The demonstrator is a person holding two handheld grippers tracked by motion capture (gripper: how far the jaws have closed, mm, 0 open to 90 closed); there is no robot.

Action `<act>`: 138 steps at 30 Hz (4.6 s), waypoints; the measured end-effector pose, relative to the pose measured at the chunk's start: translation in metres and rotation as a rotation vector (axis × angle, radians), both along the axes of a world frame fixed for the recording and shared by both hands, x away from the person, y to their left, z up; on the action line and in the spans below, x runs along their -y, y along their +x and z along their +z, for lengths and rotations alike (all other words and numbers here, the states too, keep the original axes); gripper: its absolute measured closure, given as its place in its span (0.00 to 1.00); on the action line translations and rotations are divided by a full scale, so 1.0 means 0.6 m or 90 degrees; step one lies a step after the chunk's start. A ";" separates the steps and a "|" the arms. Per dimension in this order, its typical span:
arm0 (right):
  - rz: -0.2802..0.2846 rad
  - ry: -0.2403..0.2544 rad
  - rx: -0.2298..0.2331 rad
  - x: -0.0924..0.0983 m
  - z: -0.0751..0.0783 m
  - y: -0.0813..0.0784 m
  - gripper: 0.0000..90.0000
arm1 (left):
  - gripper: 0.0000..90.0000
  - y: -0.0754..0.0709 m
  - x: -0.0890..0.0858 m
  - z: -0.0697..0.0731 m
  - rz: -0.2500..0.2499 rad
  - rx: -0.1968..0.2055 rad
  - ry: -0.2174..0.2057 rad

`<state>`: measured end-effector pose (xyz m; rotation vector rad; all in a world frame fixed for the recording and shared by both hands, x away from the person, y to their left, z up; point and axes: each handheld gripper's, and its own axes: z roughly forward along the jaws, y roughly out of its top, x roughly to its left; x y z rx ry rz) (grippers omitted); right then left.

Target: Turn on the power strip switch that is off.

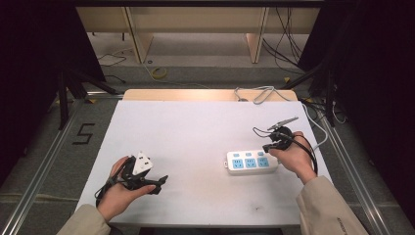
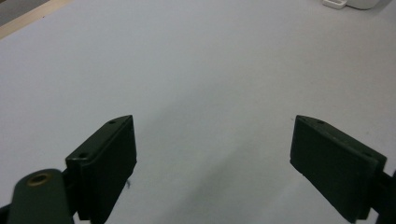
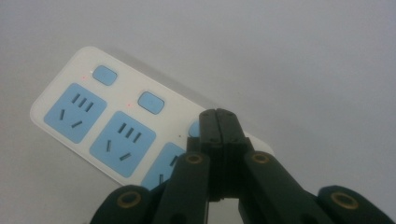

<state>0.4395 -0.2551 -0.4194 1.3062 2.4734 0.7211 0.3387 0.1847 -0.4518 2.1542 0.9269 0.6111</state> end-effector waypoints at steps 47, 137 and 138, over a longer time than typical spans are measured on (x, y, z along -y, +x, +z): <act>0.012 -0.025 -0.029 -0.027 -0.016 0.020 1.00 | 0.16 0.000 0.001 0.000 0.000 0.000 0.001; -0.010 -0.036 -0.056 -0.035 -0.026 0.026 1.00 | 0.16 -0.001 0.003 0.000 0.000 -0.001 -0.002; -0.012 -0.036 -0.055 -0.035 -0.026 0.026 1.00 | 0.16 -0.001 0.003 0.000 0.000 -0.002 -0.002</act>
